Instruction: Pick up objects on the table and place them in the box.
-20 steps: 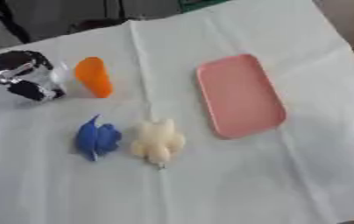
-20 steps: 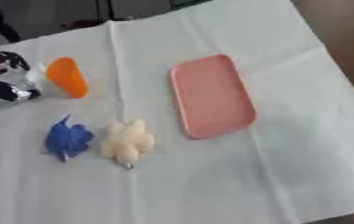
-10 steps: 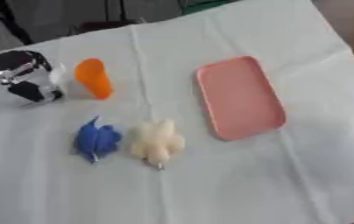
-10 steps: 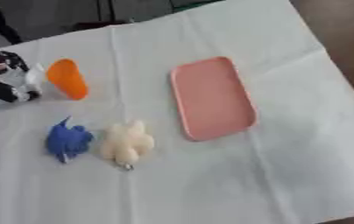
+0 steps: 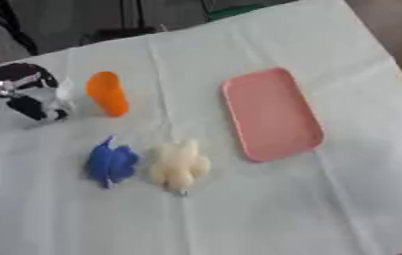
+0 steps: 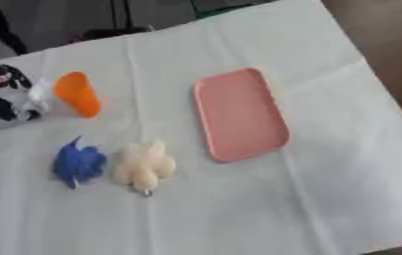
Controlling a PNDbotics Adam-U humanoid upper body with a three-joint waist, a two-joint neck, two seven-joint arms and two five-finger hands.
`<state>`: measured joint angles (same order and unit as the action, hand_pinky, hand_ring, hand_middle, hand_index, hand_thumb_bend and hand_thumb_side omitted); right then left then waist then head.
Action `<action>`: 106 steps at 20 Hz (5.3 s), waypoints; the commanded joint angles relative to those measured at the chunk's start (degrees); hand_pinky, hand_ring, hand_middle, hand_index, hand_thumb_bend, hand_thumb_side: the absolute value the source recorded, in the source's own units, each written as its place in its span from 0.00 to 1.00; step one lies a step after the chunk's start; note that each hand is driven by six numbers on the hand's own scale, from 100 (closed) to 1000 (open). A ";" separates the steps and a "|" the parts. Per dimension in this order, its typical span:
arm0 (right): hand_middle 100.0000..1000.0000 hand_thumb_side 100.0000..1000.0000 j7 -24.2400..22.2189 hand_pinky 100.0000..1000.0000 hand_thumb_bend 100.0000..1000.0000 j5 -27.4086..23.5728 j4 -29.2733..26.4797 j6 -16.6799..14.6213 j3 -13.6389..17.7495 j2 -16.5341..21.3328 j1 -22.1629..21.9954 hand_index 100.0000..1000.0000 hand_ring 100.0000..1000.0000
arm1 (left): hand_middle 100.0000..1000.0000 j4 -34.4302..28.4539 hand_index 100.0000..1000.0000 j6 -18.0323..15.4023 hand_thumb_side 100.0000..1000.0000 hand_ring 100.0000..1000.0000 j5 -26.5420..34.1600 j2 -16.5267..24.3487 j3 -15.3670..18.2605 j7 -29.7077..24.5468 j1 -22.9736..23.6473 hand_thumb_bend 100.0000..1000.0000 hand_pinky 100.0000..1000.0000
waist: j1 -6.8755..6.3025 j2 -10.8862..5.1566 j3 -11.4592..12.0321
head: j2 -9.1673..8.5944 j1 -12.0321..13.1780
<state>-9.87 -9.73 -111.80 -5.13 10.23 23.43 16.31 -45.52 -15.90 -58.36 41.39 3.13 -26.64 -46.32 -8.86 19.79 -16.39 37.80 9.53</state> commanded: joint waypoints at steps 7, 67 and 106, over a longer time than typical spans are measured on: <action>0.78 0.74 -0.11 0.49 0.00 -0.57 -0.52 -0.24 0.65 0.72 0.23 0.68 0.47 | 0.66 0.64 0.27 0.04 0.28 0.71 1.94 1.88 0.04 -3.14 0.36 0.00 0.79 | 0.98 -1.52 0.31 | -0.41 0.25; 0.78 0.74 -2.54 0.50 0.00 -3.31 0.26 -0.13 -0.98 0.40 0.51 0.68 0.47 | 0.66 -28.62 0.31 -15.37 0.18 0.71 4.04 -19.46 -16.64 6.65 -14.06 0.00 0.80 | 2.02 -5.30 -2.64 | -0.61 2.49; 0.79 0.75 -3.51 0.50 0.00 -3.25 0.03 -0.38 -1.02 -0.33 1.22 0.68 0.47 | 0.79 -19.67 0.72 -30.83 0.22 0.79 -25.81 -26.26 -23.02 29.63 -9.56 0.17 0.86 | 1.92 -3.32 -4.12 | -1.77 1.55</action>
<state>-13.21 -12.92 -110.78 -5.36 8.80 22.40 17.12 -64.92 -46.00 -83.13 14.52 -19.83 3.24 -55.20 -7.44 17.38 -20.46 36.71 11.17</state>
